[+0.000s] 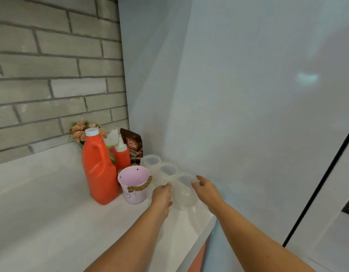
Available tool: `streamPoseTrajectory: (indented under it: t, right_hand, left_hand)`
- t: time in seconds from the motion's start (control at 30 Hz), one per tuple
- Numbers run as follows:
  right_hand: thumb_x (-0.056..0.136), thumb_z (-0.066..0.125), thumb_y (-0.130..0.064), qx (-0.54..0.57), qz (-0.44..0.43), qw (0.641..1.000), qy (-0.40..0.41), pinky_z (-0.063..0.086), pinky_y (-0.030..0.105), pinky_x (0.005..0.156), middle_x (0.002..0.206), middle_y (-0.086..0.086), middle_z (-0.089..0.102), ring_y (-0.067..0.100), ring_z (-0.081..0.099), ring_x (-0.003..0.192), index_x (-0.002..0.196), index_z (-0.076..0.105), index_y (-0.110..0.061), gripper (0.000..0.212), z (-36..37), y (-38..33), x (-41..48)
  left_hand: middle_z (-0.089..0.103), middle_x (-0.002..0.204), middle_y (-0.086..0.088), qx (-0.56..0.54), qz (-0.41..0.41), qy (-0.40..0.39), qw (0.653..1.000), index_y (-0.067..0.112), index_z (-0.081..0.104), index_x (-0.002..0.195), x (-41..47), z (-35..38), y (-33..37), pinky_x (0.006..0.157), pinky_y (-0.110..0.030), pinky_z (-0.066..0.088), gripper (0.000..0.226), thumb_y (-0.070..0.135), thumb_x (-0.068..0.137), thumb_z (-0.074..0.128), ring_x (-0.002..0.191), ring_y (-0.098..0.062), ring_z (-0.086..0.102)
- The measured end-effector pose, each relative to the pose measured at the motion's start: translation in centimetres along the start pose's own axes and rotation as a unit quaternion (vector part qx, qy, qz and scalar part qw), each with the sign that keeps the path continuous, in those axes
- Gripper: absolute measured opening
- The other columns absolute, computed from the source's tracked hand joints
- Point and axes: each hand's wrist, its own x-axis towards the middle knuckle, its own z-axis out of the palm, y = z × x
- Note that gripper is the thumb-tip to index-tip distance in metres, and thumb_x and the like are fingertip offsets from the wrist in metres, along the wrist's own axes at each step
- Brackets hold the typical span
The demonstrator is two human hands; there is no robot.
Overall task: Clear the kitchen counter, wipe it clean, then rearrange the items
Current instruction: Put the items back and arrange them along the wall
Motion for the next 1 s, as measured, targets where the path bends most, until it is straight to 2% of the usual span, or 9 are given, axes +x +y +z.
streamPoseTrajectory:
  t: [0.1, 0.23, 0.37, 0.47, 0.6, 0.67, 0.77, 0.87, 1.0]
  right_hand:
    - [0.091, 0.049, -0.02, 0.017, -0.002, 1.0, -0.003, 0.046, 0.033, 0.097, 0.129, 0.01, 0.059, 0.025, 0.056, 0.116, 0.133, 0.051, -0.011, 0.043, 0.1, 0.4, 0.7]
    - [0.088, 0.052, -0.012, 0.03, -0.016, 0.999, -0.004, 0.045, 0.027, 0.073, 0.1, 0.007, 0.065, 0.022, 0.06, 0.089, 0.115, 0.06, -0.009, 0.028, -0.4, 0.7, 0.9]
    - [0.088, 0.056, -0.018, 0.002, -0.016, 1.0, 0.001, 0.046, 0.028, 0.071, 0.093, 0.003, 0.06, 0.02, 0.057, 0.084, 0.109, 0.057, -0.008, 0.023, -1.1, 1.0, 0.8]
    - [0.09, 0.057, -0.033, -0.007, -0.031, 0.999, 0.016, 0.041, 0.025, 0.064, 0.084, 0.001, 0.056, 0.018, 0.053, 0.078, 0.093, 0.054, -0.009, 0.024, -1.9, 1.2, 0.3]
    - [0.092, 0.051, -0.041, 0.007, -0.029, 0.999, 0.017, 0.042, 0.03, 0.067, 0.073, 0.002, 0.053, 0.019, 0.05, 0.071, 0.074, 0.05, -0.009, 0.037, -3.4, 1.3, 0.0]
    - [0.094, 0.048, -0.038, 0.036, -0.022, 0.999, 0.0, 0.042, 0.032, 0.065, 0.074, 0.006, 0.053, 0.021, 0.049, 0.07, 0.079, 0.056, 0.0, 0.041, -4.0, 1.1, -0.3]
    - [0.096, 0.044, -0.03, 0.063, -0.018, 0.998, -0.024, 0.041, 0.032, 0.062, 0.082, 0.011, 0.056, 0.023, 0.051, 0.073, 0.104, 0.058, 0.011, 0.044, -4.8, 1.1, -0.9]
    - [0.097, 0.043, -0.029, 0.067, -0.024, 0.997, -0.04, 0.043, 0.033, 0.066, 0.092, 0.01, 0.058, 0.023, 0.053, 0.082, 0.112, 0.06, 0.002, 0.038, -5.0, 1.0, -1.4]
    - [0.095, 0.047, -0.039, 0.108, -0.033, 0.993, -0.04, 0.048, 0.037, 0.085, 0.132, 0.009, 0.048, 0.027, 0.052, 0.114, 0.139, 0.041, -0.01, 0.053, -4.9, 0.6, -2.4]
  left_hand:
    - [0.053, 0.105, -0.007, 0.013, 0.004, 0.005, 1.0, 0.01, 0.052, 0.105, 0.4, 0.5, -0.1, 0.066, -0.029, 0.044, 0.018, 0.025, 0.095, 0.048, 0.09, -0.022, 0.049]
    - [0.054, 0.105, -0.009, -0.01, -0.006, -0.019, 1.0, 0.011, 0.051, 0.097, 0.6, 1.0, -0.6, 0.068, -0.031, 0.046, 0.013, 0.022, 0.096, 0.046, 0.09, -0.022, 0.051]
    - [0.054, 0.112, -0.01, -0.015, -0.007, -0.036, 0.999, 0.008, 0.048, 0.113, -0.3, 1.1, -0.7, 0.07, -0.032, 0.048, 0.02, 0.02, 0.098, 0.041, 0.102, -0.026, 0.051]
    - [0.055, 0.114, -0.01, -0.003, -0.005, -0.065, 0.998, 0.01, 0.049, 0.11, -1.3, 0.9, -0.6, 0.065, -0.03, 0.047, 0.018, 0.02, 0.098, 0.04, 0.102, -0.026, 0.052]
    - [0.059, 0.115, -0.008, 0.025, 0.003, -0.108, 0.994, 0.011, 0.053, 0.105, -2.7, 0.3, -0.4, 0.069, -0.03, 0.05, 0.014, 0.017, 0.097, 0.043, 0.097, -0.022, 0.055]
    - [0.061, 0.116, -0.006, 0.047, 0.007, -0.133, 0.99, 0.012, 0.056, 0.104, -3.5, -0.1, -0.4, 0.072, -0.03, 0.051, 0.014, 0.016, 0.096, 0.045, 0.096, -0.02, 0.057]
    - [0.064, 0.116, -0.003, 0.085, 0.01, -0.172, 0.981, 0.012, 0.058, 0.1, -5.1, -1.0, -0.4, 0.075, -0.031, 0.053, 0.014, 0.016, 0.097, 0.044, 0.098, -0.019, 0.059]
    - [0.065, 0.118, -0.002, 0.121, 0.006, -0.211, 0.97, 0.009, 0.058, 0.104, -7.0, -2.3, -0.5, 0.075, -0.029, 0.054, 0.016, 0.015, 0.096, 0.045, 0.101, -0.019, 0.06]
    - [0.063, 0.119, -0.006, 0.168, 0.005, -0.253, 0.953, 0.015, 0.054, 0.08, -10.2, -4.4, -0.8, 0.075, -0.027, 0.053, 0.018, 0.012, 0.096, 0.046, 0.098, -0.018, 0.059]
